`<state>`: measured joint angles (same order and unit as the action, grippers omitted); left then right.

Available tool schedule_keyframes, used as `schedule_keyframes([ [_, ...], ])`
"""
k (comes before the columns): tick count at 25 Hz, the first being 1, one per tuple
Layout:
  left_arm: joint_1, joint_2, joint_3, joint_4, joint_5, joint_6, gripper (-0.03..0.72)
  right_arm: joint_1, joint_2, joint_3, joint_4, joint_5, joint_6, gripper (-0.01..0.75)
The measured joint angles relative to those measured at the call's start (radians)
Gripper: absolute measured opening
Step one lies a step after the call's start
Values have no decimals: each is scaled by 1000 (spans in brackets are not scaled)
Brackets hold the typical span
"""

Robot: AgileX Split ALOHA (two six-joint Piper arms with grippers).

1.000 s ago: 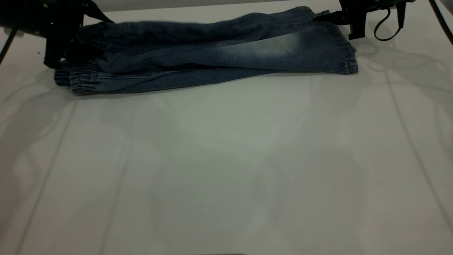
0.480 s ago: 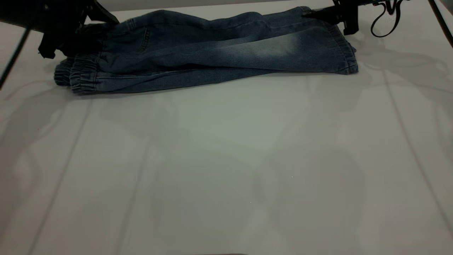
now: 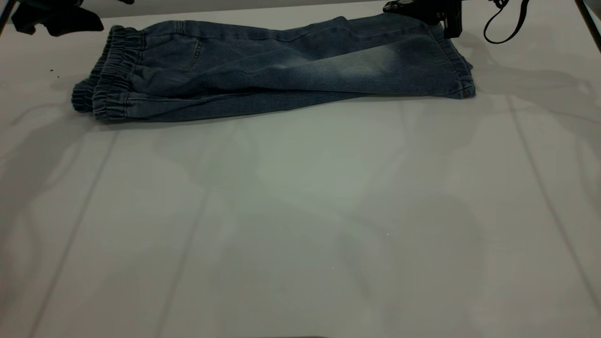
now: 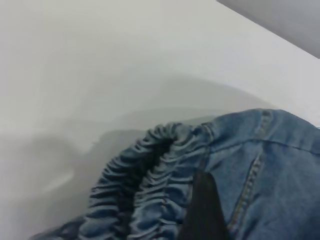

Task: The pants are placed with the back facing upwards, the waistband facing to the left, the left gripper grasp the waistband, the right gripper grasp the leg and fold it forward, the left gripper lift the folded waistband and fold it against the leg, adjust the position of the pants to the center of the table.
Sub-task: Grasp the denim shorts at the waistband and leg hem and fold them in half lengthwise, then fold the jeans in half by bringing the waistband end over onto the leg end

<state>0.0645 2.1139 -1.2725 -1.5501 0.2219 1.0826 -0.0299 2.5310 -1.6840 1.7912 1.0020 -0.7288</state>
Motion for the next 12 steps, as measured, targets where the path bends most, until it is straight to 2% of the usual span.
schedule_keyframes([
  [3, 0, -5, 0, 35, 65, -20, 498, 0, 0, 0, -1, 53, -4, 404],
  [6, 0, -29, 2, 160, 135, -90, 498, 1, -2, 0, -32, 108, -26, 404],
  [10, 20, -92, 7, 474, 245, -329, 498, 9, -48, 0, -215, 95, -34, 404],
  [12, 28, -118, 7, 661, 307, -464, 498, 30, -91, 0, -350, 50, -34, 404],
])
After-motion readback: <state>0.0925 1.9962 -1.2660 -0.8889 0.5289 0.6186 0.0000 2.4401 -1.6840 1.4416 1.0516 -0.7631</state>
